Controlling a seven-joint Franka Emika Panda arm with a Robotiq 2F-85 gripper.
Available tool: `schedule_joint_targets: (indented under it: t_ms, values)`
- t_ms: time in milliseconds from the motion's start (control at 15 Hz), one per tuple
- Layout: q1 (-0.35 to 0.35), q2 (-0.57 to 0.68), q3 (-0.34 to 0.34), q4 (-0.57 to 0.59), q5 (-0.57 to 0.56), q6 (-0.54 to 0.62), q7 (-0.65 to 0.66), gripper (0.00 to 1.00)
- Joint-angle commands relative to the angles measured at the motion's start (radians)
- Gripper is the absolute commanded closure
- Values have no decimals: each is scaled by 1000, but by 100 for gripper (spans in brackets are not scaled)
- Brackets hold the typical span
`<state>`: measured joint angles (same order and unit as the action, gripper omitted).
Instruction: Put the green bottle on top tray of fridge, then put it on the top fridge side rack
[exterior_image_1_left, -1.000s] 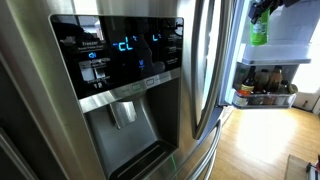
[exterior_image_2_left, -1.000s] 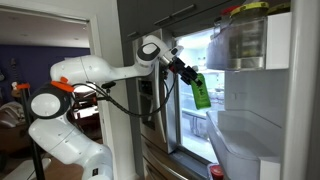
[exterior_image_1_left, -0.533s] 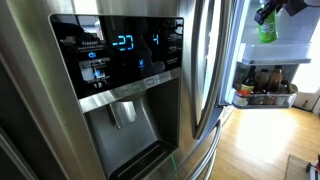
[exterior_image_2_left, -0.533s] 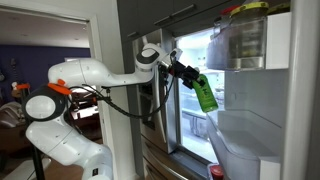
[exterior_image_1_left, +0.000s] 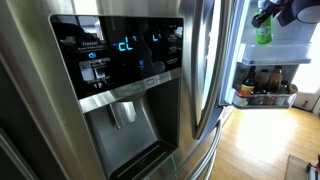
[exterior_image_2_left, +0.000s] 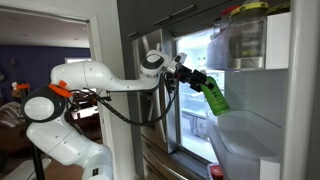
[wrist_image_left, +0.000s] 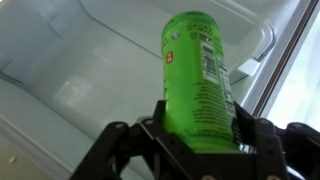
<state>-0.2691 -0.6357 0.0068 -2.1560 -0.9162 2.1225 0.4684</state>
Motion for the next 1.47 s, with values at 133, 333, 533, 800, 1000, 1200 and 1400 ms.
schedule_joint_targets:
  t_ms: [133,333,533,800,1000,1200,1400]
  values:
    - [16,8,-50,-34,41,74,158,63]
    - [18,13,-69,-45,105,85,221,63]
    - [15,22,-86,-42,218,87,261,63]
    - [-5,31,-104,-43,328,117,283,63]
    - [-21,38,-108,-39,415,108,271,63]
    - [-46,46,-105,-38,480,94,260,63]
    - [-58,56,-101,-36,521,81,245,63]
